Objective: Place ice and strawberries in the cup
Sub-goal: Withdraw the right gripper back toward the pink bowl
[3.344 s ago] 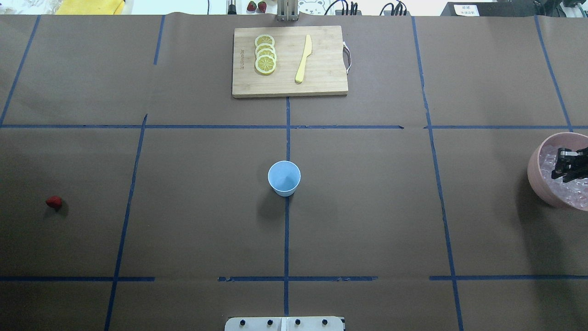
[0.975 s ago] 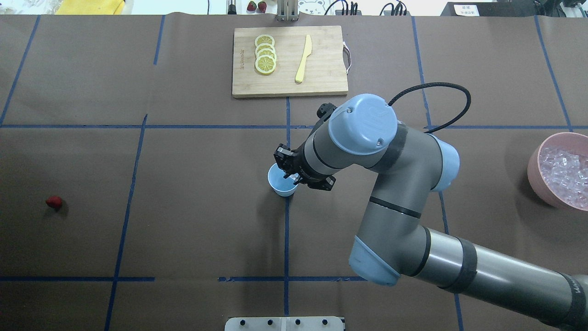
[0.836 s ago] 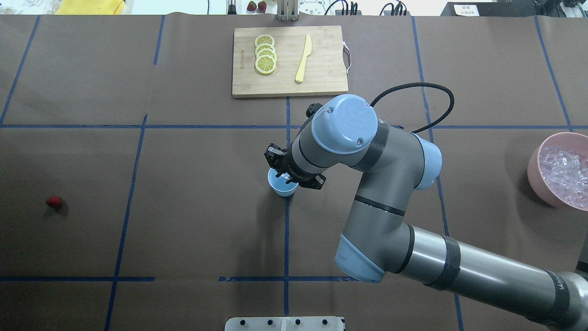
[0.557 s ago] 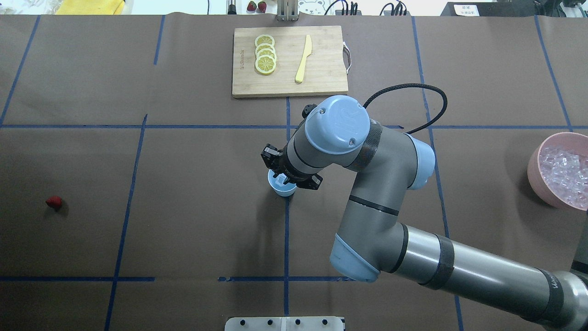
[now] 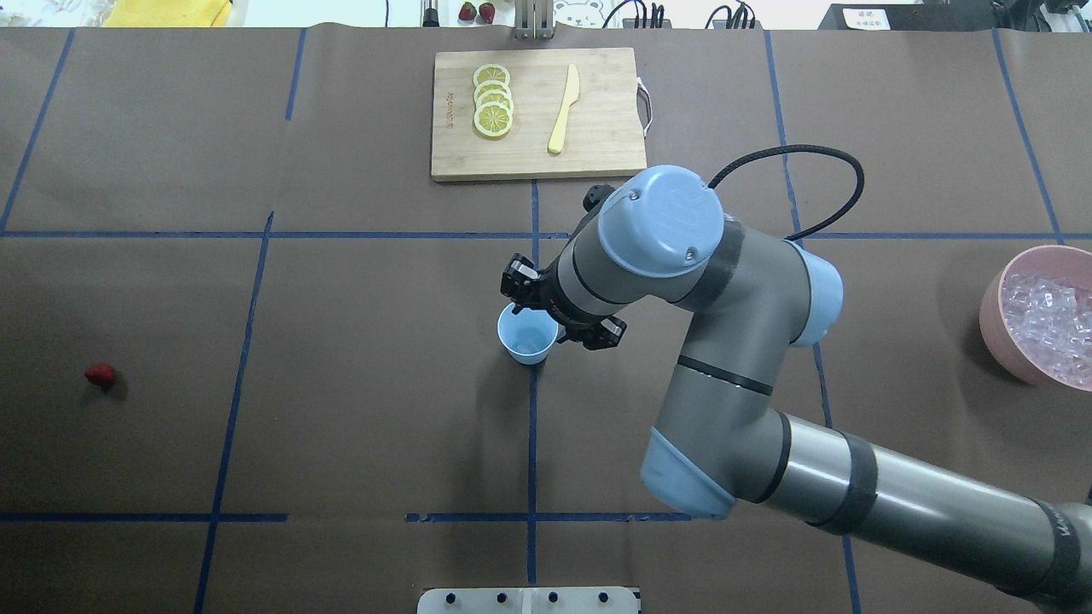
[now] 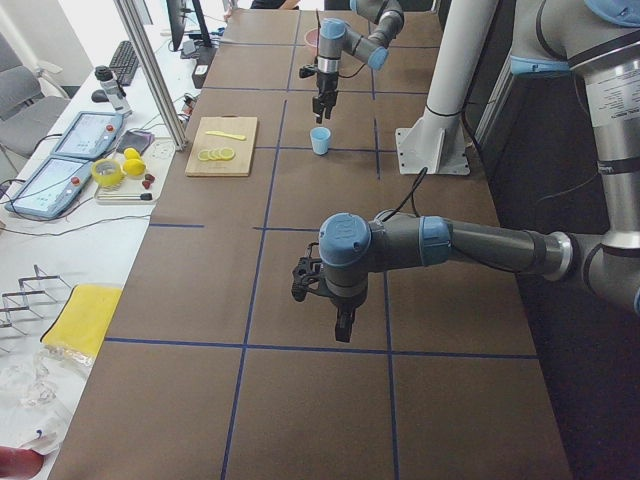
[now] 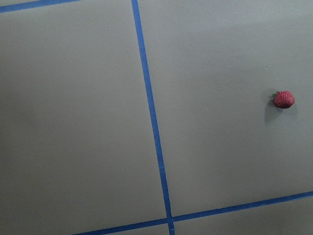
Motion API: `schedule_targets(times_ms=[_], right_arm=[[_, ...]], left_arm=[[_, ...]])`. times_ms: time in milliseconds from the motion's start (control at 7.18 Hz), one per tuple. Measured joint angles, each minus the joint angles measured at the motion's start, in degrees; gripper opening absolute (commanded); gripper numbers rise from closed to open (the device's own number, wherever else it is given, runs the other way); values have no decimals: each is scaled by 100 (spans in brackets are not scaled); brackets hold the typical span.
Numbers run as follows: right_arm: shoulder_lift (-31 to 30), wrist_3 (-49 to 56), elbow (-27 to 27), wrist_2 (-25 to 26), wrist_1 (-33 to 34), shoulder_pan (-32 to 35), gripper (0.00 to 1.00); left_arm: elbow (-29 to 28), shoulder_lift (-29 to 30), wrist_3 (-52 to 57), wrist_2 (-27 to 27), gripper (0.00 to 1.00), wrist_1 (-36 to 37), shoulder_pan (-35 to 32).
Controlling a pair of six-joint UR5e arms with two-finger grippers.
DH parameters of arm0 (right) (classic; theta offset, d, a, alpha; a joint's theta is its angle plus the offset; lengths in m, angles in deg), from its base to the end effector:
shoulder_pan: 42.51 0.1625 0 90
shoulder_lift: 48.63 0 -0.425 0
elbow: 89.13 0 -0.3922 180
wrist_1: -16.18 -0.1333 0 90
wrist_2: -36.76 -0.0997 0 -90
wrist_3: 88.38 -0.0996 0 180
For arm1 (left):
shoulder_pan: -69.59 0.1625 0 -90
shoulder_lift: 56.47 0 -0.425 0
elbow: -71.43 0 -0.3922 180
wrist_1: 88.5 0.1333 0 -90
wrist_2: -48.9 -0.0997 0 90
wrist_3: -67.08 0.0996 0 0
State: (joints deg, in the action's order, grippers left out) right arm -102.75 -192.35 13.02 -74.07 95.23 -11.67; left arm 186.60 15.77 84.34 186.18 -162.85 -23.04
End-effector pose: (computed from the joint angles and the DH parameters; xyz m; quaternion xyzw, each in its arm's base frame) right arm -0.5015 -0.4134 0.1778 -0.0846 -0.5020 0.2440 0.8254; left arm -0.0760 -0.3451 0.5978 0.0042 0.4053 0.0878 0.9099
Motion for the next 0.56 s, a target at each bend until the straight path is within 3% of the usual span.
schedule_targets(times_ms=[279,557], right_arm=[[-1060,563,831,-863,12,883,65],[-2502,2300,1464,-1640,6,1913,66]], left_arm=[[-3,0,-3,0,100,2,0],[-3,-2,-5,0,100,10,0]])
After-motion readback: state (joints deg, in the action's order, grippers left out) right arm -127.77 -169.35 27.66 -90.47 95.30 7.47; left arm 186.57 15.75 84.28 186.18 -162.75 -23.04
